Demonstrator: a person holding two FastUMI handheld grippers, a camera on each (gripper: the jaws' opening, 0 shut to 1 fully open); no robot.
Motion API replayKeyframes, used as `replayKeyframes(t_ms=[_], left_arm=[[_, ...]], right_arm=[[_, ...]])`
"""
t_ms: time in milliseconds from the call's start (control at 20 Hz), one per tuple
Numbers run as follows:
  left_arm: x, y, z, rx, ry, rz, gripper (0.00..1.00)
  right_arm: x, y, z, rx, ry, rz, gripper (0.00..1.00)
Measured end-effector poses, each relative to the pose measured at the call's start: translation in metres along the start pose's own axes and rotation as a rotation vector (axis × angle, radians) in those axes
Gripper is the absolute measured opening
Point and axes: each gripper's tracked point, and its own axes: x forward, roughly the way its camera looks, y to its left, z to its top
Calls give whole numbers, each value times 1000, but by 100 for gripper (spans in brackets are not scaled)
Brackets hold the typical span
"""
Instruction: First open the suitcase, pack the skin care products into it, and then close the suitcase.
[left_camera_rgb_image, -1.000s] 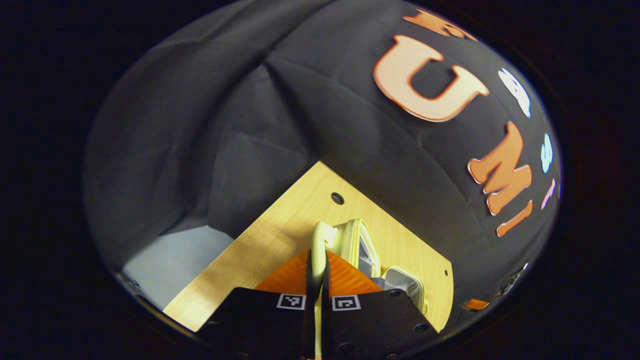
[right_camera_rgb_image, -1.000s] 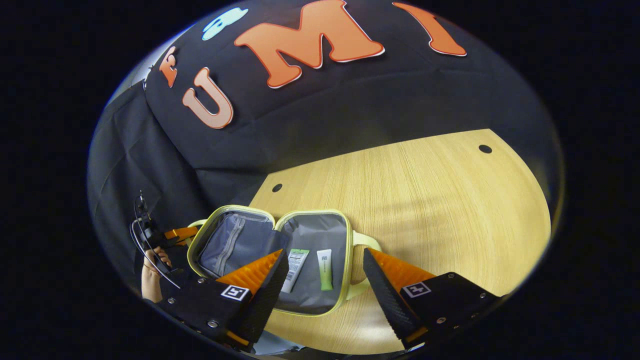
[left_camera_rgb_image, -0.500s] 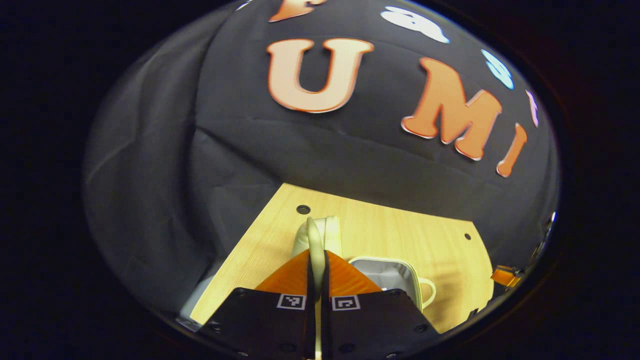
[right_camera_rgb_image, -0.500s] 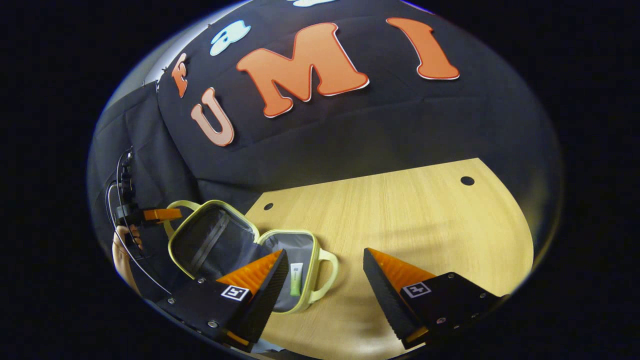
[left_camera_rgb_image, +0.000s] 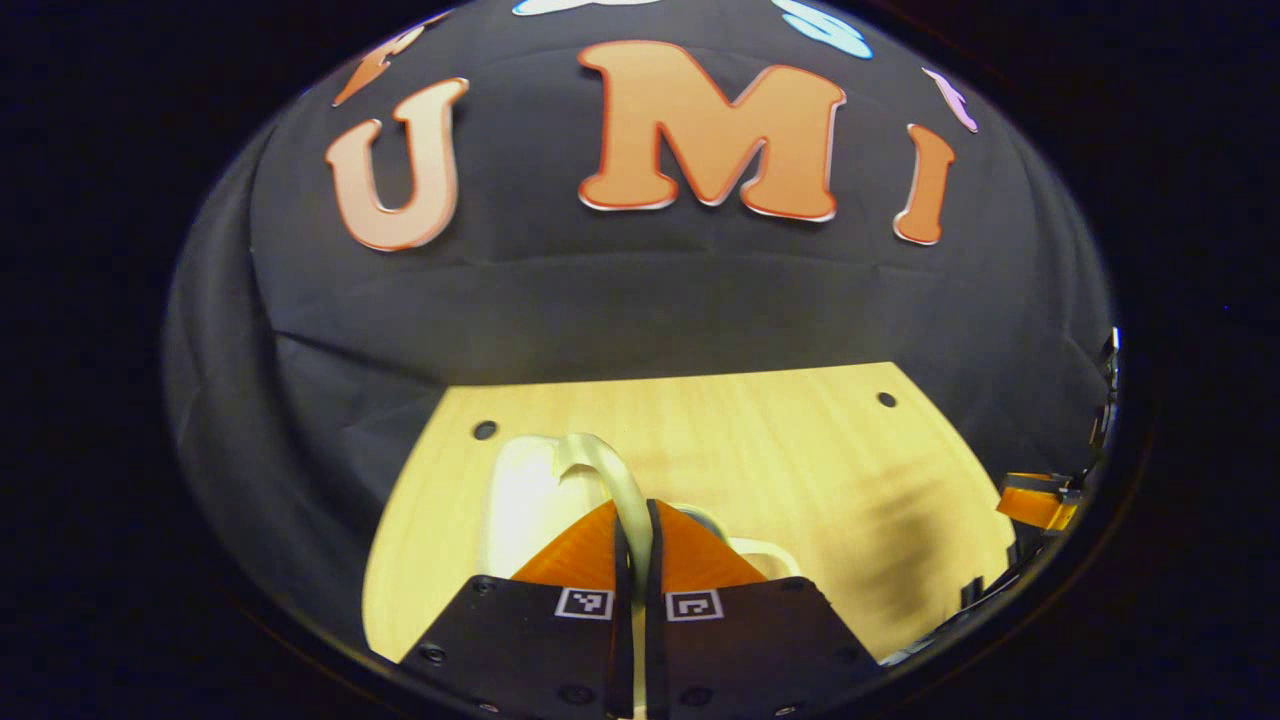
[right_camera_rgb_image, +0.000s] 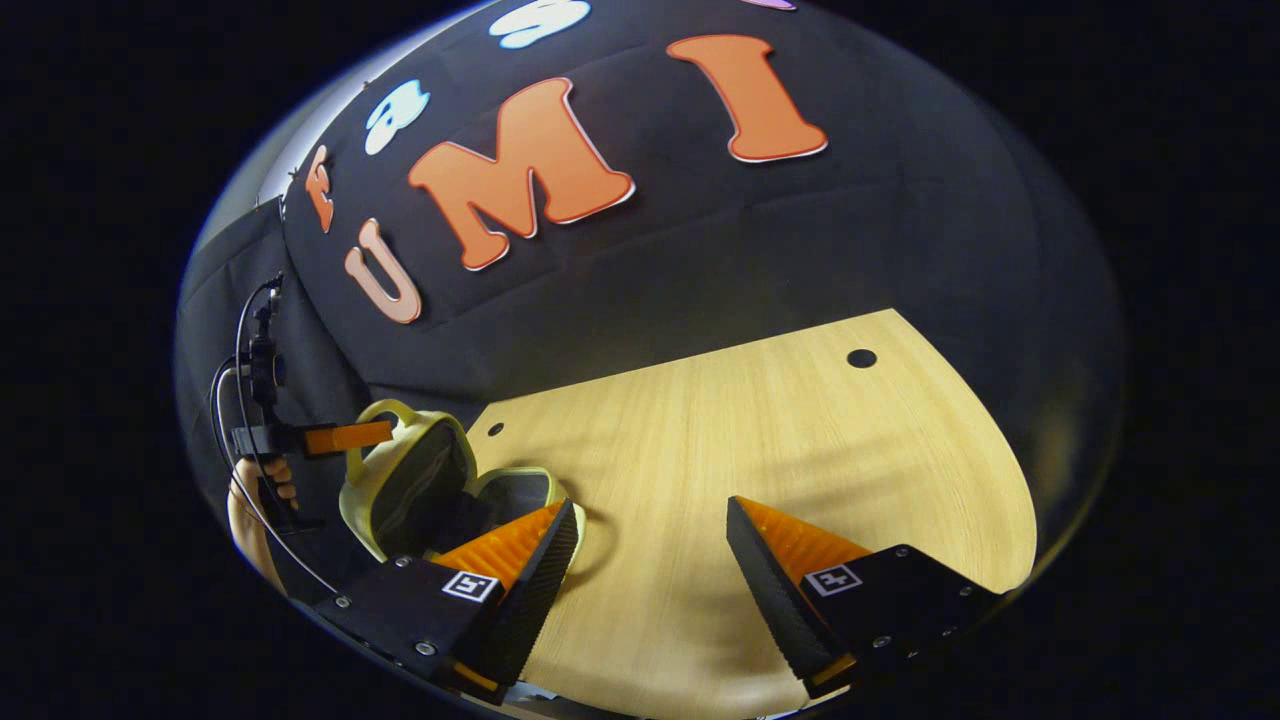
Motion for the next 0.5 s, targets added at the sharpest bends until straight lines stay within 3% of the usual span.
replayKeyframes(t_ms=[250,500], left_arm=[[45,-87,-50,-8,119,-151,5],[91,-138,-122,36,245,-203,5]], right_arm=[[-8,-28,1,26,-4,-35,96],[-12,-45,-4,42,11,-59,95]])
